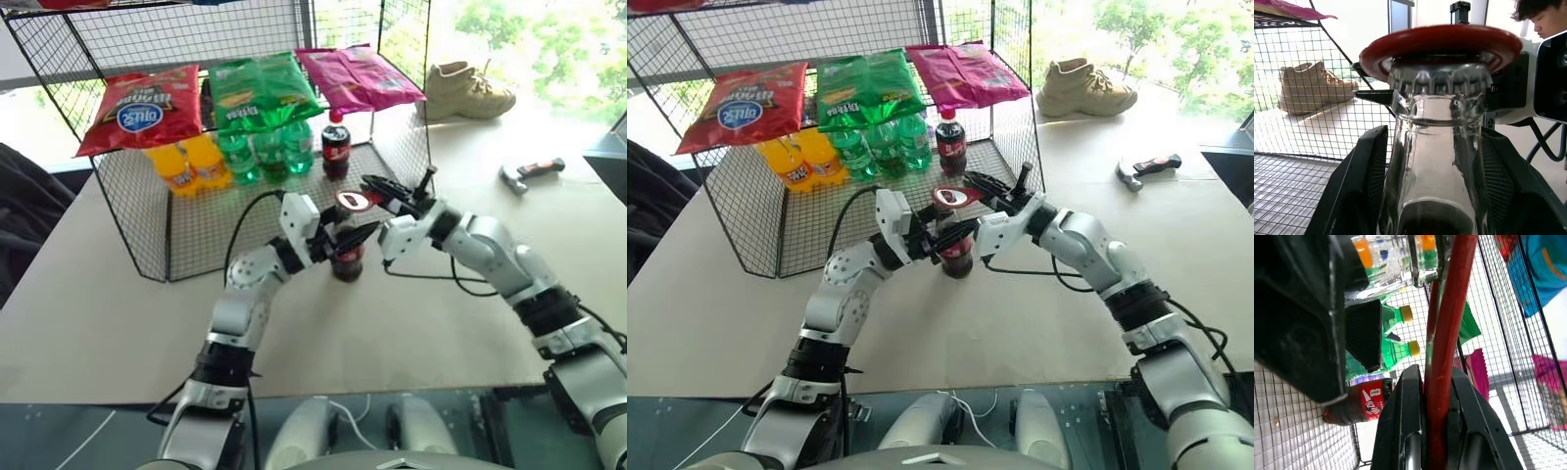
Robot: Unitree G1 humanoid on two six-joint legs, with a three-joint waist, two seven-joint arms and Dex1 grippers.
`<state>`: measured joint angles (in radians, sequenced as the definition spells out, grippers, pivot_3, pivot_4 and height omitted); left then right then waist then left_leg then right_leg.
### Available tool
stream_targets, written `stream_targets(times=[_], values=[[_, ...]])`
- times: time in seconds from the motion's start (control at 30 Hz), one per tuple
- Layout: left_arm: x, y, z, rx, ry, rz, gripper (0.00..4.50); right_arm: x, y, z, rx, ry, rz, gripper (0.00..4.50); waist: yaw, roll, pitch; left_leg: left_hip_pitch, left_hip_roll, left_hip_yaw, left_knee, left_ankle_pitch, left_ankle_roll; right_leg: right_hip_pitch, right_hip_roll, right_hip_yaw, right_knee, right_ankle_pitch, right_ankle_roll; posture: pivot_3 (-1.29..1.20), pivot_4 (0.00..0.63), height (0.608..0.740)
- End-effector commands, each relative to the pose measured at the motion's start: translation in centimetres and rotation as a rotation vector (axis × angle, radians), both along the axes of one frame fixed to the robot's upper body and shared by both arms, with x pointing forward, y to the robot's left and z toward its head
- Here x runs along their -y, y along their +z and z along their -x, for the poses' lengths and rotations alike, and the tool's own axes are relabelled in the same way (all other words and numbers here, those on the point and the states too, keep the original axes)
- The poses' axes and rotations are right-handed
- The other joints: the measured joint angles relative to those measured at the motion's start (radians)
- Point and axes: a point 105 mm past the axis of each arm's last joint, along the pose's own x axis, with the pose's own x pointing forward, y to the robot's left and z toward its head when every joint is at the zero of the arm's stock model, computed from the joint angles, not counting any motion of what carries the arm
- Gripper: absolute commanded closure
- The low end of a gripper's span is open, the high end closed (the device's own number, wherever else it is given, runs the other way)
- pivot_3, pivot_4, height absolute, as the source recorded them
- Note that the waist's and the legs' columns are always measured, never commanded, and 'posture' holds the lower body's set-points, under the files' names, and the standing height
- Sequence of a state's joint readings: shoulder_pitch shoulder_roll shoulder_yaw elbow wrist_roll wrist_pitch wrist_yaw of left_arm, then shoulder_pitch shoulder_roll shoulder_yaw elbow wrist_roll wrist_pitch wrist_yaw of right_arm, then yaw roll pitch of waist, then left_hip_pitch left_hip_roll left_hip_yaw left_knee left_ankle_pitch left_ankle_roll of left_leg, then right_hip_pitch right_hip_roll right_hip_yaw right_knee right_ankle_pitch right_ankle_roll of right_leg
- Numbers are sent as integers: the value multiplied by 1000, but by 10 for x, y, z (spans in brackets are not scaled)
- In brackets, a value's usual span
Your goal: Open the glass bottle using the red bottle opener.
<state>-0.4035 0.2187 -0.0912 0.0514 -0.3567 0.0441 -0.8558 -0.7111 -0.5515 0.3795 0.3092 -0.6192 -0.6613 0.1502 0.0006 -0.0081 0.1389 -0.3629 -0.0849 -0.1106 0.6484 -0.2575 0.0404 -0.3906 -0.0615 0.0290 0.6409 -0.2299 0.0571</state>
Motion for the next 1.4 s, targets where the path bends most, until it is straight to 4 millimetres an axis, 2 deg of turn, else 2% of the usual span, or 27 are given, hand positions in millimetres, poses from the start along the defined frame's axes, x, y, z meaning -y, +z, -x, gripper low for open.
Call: stream_targets(times=[0.03,0.23,0.53,0.67,1.0,1.17,1.27,1.4], values=[[4,-6,-1,-18,-15,-23,2386,19,-15,-11,0,-64,132,4500,5,0,0,0,0,0,0,0,0,0,0,0,0,0,0,0,150,740],[6,-9,0,-24,-18,-26,2386,28,4,-16,97,-79,146,4500,13,0,1,-1,0,0,0,0,0,0,0,0,0,-1,-2,0,150,740],[6,-11,0,-28,-14,-28,2386,36,36,-20,240,-92,109,4500,-1,-1,2,-1,1,1,-8,3,-5,-2,0,1,-4,0,-1,0,150,740],[5,-12,0,-29,-10,-30,2386,30,44,-9,276,-31,61,4500,-10,-1,2,-2,1,1,-11,3,-5,-3,0,2,-8,0,-1,0,150,740],[1,-12,2,-23,2,-26,2386,2,43,17,239,128,-57,4500,-14,-1,3,-2,1,2,-13,3,-5,-3,0,3,-9,0,0,0,150,740],[-2,-12,4,-24,14,-26,2386,-5,74,31,239,179,-315,4500,-14,0,3,-2,2,1,-13,3,-5,-3,0,3,-9,0,0,0,150,740],[-4,-12,5,-24,21,-24,2386,0,82,28,219,154,-388,4500,-9,0,3,-2,1,1,-13,3,-5,-3,0,2,-9,0,0,0,150,740],[-6,-12,6,-22,29,-24,2386,10,83,18,170,99,-439,4500,-8,0,3,-2,1,1,-12,3,-5,-3,0,1,-10,0,0,0,150,740]])
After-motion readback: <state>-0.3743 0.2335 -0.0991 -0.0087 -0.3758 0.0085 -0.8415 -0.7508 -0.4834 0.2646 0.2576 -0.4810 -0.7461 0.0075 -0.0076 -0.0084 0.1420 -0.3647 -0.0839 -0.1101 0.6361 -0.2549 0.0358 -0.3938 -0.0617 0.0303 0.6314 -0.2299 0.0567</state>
